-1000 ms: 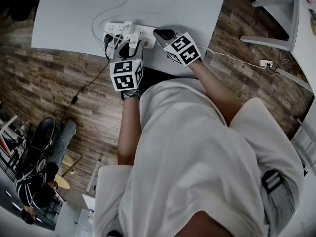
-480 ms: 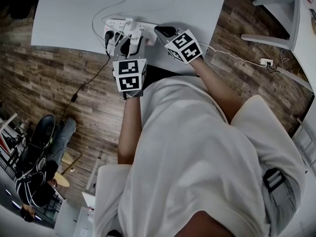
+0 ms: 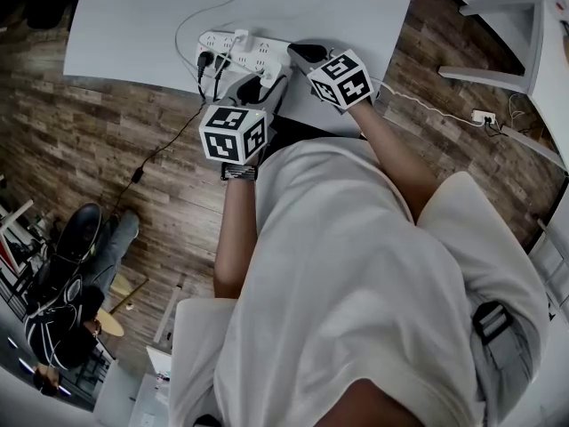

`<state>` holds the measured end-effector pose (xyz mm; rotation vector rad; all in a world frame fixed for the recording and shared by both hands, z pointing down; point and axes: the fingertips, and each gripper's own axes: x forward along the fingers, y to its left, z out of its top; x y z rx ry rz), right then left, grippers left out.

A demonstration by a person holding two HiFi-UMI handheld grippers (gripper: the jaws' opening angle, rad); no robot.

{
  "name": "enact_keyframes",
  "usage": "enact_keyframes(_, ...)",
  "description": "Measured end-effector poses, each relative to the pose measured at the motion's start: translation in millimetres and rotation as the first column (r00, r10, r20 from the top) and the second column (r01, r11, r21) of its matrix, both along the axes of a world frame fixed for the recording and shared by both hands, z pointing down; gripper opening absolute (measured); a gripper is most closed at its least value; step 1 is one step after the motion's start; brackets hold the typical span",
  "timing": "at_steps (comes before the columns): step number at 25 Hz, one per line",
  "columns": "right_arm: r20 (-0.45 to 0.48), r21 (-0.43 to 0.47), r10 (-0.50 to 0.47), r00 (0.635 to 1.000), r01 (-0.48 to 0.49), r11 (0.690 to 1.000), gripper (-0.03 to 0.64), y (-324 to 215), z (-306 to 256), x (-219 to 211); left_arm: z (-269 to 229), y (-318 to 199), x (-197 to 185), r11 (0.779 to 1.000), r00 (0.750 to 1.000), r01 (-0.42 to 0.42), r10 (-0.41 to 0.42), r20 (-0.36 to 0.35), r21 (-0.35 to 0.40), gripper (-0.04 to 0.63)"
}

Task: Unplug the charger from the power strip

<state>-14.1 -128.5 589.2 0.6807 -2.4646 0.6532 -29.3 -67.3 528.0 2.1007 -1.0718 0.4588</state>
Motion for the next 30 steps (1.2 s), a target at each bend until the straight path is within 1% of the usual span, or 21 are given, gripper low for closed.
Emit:
enact_keyframes(2,0.041,0.001,0.061,0.997,-0.061,0.998,0.002,-8,-10,10,3,7,9,0.999,0.999,-0.039,0.038,-0.036,-0.029,0.143)
enact_keyframes(4,0.057,0.022,0.097,0.994,-0.099,0.995,0.002,-14,-21,20,7,11,18,0.997,0.996,-0.061,0.058,-0.07,-0.054,0.143)
enact_keyframes(6,0.061,0.035,0.118,0.991,-0.12,0.992,0.002,-16,-28,30,12,15,27,0.993,0.992,-0.081,0.073,-0.098,-0.081,0.143)
enact_keyframes(9,0.066,0.025,0.147,0.987,-0.149,0.989,0.002,-11,-30,41,23,21,41,0.986,0.986,-0.119,0.103,-0.129,-0.119,0.143)
enact_keyframes(13,0.057,0.008,0.152,0.987,-0.153,0.988,0.002,2,-27,46,35,29,51,0.978,0.981,-0.134,0.108,-0.161,-0.159,0.143)
enact_keyframes(16,0.057,0.006,0.156,0.986,-0.157,0.988,0.002,5,-27,49,43,32,54,0.975,0.981,-0.133,0.104,-0.161,-0.18,0.143)
enact_keyframes(22,0.058,-0.003,0.163,0.985,-0.163,0.987,0.002,2,-27,50,53,33,47,0.972,0.987,-0.102,0.072,-0.146,-0.21,0.145)
enact_keyframes(24,0.056,-0.006,0.155,0.986,-0.155,0.988,0.002,3,-25,48,54,32,44,0.974,0.988,-0.082,0.052,-0.146,-0.209,0.146)
enact_keyframes(26,0.054,-0.009,0.145,0.988,-0.145,0.989,0.002,3,-24,46,55,30,41,0.977,0.991,-0.054,0.028,-0.128,-0.206,0.15)
enact_keyframes(30,0.053,-0.016,0.13,0.99,-0.129,0.992,0.002,1,-22,40,55,28,26,0.979,0.996,-0.003,-0.015,-0.09,-0.204,0.183)
